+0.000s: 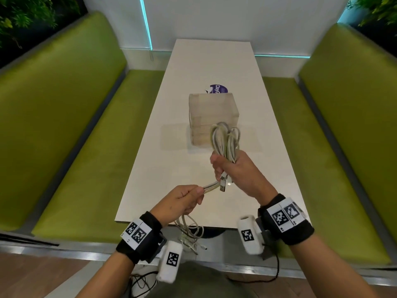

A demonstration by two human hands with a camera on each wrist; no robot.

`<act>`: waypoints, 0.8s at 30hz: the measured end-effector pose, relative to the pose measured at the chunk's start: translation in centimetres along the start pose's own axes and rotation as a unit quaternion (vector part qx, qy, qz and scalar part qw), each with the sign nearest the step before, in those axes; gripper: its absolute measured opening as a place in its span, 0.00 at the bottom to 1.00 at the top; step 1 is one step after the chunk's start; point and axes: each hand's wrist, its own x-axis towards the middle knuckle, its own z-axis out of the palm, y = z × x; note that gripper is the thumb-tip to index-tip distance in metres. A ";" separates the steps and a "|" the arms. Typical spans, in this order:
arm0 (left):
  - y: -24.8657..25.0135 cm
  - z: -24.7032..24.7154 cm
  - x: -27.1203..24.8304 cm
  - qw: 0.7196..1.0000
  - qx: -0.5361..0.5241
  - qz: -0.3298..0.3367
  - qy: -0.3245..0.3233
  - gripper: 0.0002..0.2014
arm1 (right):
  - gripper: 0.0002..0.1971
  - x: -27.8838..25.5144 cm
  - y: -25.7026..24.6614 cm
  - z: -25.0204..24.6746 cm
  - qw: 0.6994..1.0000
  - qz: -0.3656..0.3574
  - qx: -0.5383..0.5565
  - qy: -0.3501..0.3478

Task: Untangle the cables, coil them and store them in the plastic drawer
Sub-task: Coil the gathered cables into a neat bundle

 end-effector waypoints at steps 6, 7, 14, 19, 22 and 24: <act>2.0 -1.3 0.0 0.994 0.063 -0.061 -0.057 0.17 | 0.07 -0.6 -1.9 -2.0 0.990 0.007 -0.115 -0.082; 2.2 -1.3 0.0 0.995 0.051 -0.058 -0.057 0.18 | 0.10 -0.6 -2.2 -2.2 0.985 0.018 -0.140 -0.095; 2.7 -0.5 0.5 0.983 -0.155 -0.056 -0.087 0.19 | 0.04 -0.5 -3.5 -1.7 0.890 0.102 -0.332 -0.295; 2.6 -1.5 0.5 0.939 -0.282 -0.083 -0.177 0.38 | 0.10 0.1 -3.6 -1.0 0.833 0.092 -0.447 -0.313; 2.8 -1.9 0.9 0.941 -0.214 -0.125 -0.232 0.59 | 0.08 0.2 -3.1 0.1 0.770 0.083 -0.531 -0.343; 3.2 -1.6 1.1 0.951 -0.130 -0.129 -0.250 0.58 | 0.07 0.2 -2.9 0.9 0.734 0.075 -0.573 -0.356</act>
